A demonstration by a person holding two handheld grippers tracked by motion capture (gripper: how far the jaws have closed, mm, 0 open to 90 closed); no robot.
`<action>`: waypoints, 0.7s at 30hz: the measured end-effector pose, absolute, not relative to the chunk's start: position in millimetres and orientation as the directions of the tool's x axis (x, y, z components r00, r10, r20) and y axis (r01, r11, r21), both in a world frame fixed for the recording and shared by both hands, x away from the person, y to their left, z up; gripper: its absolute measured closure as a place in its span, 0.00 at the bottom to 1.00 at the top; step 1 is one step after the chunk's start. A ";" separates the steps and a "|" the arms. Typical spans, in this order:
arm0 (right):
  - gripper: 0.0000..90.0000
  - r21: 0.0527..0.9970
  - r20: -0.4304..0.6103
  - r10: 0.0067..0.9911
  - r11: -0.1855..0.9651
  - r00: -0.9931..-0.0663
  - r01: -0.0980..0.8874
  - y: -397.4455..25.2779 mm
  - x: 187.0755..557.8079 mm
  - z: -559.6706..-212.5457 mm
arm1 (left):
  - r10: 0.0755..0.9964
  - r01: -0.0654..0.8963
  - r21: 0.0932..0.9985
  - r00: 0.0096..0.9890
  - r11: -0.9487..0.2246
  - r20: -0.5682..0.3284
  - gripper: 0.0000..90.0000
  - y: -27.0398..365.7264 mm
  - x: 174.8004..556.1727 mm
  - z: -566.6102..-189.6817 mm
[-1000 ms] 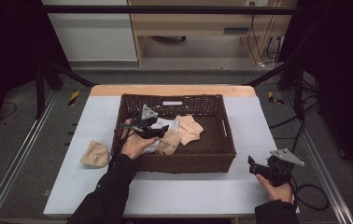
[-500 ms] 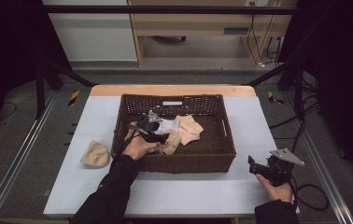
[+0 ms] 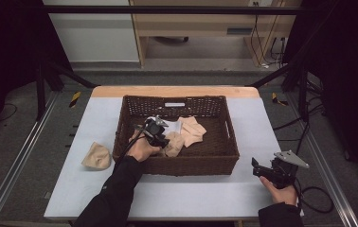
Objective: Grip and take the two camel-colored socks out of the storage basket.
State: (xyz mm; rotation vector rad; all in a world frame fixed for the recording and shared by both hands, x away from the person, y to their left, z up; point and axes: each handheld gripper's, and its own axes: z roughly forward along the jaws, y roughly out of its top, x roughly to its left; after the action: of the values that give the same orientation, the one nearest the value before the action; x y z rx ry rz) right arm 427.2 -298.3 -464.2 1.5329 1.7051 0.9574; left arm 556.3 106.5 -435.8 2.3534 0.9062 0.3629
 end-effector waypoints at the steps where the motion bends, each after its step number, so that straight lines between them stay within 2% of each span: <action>1: 0.05 0.851 0.007 0.994 0.051 -0.109 0.523 -298.2 427.2 -464.2 | 0.678 0.518 0.610 0.733 -0.600 0.044 0.87 106.4 556.0 -435.3; 6: 0.05 0.850 0.007 0.994 0.052 -0.109 0.524 -298.2 427.1 -464.2 | 0.701 0.535 0.614 0.712 -0.580 0.043 0.99 109.7 556.8 -432.1; 12: 0.05 0.850 0.004 0.994 0.054 -0.109 0.524 -298.4 427.0 -464.2 | 0.709 0.538 0.631 0.705 -0.559 0.027 0.99 111.8 556.7 -430.7; 13: 0.06 0.851 0.000 0.994 0.058 -0.111 0.522 -298.5 427.3 -464.4 | 0.706 0.537 0.634 0.708 -0.557 0.021 0.94 111.1 557.0 -431.6; 14: 0.05 0.850 0.002 0.994 0.058 -0.112 0.523 -298.2 427.3 -464.4 | 0.698 0.539 0.633 0.716 -0.556 0.004 0.82 110.1 557.5 -434.3; 15: 0.05 0.850 0.002 0.994 0.057 -0.111 0.524 -298.1 427.3 -464.3 | 0.690 0.533 0.627 0.724 -0.568 0.009 0.57 108.8 558.2 -437.0; 16: 0.05 0.851 0.001 0.994 0.058 -0.111 0.523 -298.2 427.5 -464.3 | 0.687 0.528 0.624 0.726 -0.577 0.021 0.51 107.0 558.6 -438.9; 19: 0.05 0.851 -0.001 0.994 0.060 -0.112 0.522 -298.3 427.6 -464.3 | 0.664 0.514 0.611 0.747 -0.602 0.027 0.46 103.7 560.7 -442.8; 21: 0.05 0.850 0.000 0.994 0.059 -0.112 0.523 -298.1 427.8 -464.4 | 0.643 0.499 0.595 0.765 -0.630 0.039 0.48 101.2 561.2 -444.0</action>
State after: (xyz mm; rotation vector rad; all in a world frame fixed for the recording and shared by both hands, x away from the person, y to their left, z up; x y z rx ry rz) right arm 427.8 -298.1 -464.4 1.5266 1.7084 0.9523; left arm 561.2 101.2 -444.0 2.3875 0.8530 0.3336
